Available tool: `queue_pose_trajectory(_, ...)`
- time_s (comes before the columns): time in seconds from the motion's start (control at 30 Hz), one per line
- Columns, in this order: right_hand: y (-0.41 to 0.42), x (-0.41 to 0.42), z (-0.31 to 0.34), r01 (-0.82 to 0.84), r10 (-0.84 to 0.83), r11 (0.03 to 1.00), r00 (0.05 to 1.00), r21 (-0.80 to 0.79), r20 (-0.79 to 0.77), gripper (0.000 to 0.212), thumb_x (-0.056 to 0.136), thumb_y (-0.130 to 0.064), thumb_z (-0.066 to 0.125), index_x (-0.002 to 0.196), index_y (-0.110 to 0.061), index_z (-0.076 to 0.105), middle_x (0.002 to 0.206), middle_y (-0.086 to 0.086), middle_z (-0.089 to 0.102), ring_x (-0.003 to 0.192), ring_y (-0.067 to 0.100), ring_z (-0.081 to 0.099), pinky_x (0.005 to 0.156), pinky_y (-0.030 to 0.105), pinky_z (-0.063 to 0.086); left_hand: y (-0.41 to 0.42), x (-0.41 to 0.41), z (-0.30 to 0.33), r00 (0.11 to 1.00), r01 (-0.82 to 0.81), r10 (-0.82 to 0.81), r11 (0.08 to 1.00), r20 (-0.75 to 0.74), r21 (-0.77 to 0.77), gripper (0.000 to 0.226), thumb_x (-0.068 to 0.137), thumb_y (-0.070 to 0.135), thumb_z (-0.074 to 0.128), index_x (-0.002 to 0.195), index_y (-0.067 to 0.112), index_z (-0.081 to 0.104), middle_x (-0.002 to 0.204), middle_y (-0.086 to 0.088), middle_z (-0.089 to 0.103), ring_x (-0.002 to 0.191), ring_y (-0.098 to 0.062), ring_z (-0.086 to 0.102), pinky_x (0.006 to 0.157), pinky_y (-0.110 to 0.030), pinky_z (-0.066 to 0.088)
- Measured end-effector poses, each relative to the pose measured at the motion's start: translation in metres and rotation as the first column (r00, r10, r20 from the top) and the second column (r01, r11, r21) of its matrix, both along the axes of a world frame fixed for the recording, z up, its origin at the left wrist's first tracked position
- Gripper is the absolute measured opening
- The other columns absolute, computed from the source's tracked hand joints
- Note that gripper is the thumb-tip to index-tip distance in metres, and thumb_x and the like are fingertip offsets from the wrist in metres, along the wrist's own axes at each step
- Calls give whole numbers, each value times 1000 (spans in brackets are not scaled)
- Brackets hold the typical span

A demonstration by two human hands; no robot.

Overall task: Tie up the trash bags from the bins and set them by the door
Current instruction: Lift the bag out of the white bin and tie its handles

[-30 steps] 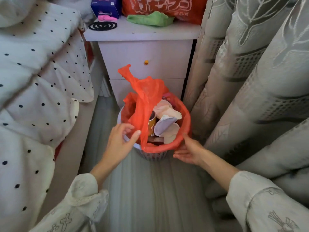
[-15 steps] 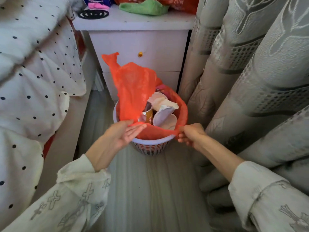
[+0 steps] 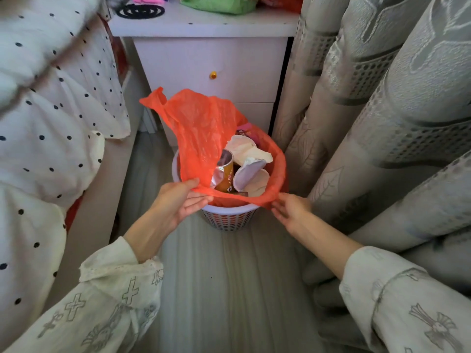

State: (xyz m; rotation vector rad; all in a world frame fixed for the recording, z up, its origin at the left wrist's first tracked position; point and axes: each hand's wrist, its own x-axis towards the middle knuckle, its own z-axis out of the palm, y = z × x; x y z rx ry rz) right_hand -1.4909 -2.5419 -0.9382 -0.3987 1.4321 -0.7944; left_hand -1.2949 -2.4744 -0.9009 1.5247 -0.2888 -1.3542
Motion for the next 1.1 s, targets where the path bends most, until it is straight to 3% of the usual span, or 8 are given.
queue_pose_trajectory(0.27,8,0,-8,-227,199,932,972,284,124,42,92,-37,46,80,2,54,85,15,56,73,23,54,70,32,48,2,-4,8,995,26,-27,1000,-93,-10,16,88,10,55,96,-4,56,62,-18,71,58,-22,71,47,-21,55)
queue_pose_trajectory(0.4,2,5,-5,-43,0,985,969,168,245,17,91,-18,54,86,-2,56,80,11,56,69,17,53,49,22,53,2,-4,8,994,9,-11,1000,-113,-18,11,89,9,55,90,-1,56,61,-18,71,58,-23,71,47,-22,55)
queue_pose_trajectory(0.47,0,5,-10,85,-101,992,979,93,175,9,89,-6,52,81,-6,56,72,8,54,61,13,49,38,15,47,2,-3,7,994,17,-19,1000,-104,-22,12,88,10,55,92,-1,56,63,-18,71,59,-23,71,48,-22,55)
queue_pose_trajectory(0.57,-8,5,-9,25,-79,980,960,-198,-269,15,88,-9,51,75,-11,57,84,9,59,69,14,52,69,30,51,4,-1,7,992,129,-129,992,-2,11,23,87,13,58,103,-3,57,72,-20,73,66,-24,72,52,-23,57)
queue_pose_trajectory(0.73,-6,20,29,-452,-41,612,801,-649,-597,6,88,-8,52,88,-10,57,91,5,57,90,21,54,87,37,44,5,5,16,911,338,-344,939,227,64,35,83,25,64,104,-3,63,88,-19,73,76,-20,73,65,-22,59)
queue_pose_trajectory(0.87,3,16,19,-725,-76,272,640,-633,-765,5,83,-6,57,88,-6,58,97,6,61,97,12,51,93,29,40,3,6,27,820,382,-386,919,422,99,35,80,40,63,90,6,62,86,-7,71,68,-10,70,61,-17,57)
queue_pose_trajectory(1.0,-15,18,33,-405,-83,622,817,-670,-571,36,76,-24,72,103,-6,57,89,-5,60,85,10,60,70,8,43,-20,14,41,854,163,-80,979,514,-119,39,81,37,64,107,9,57,91,-2,64,61,3,62,49,-10,45)
queue_pose_trajectory(1.1,-48,27,33,-306,71,870,853,-386,-517,54,78,-29,69,122,0,56,119,14,64,110,29,60,96,33,48,-48,15,62,904,74,60,954,424,-292,29,83,23,64,109,11,57,89,4,64,50,9,61,42,-7,44)
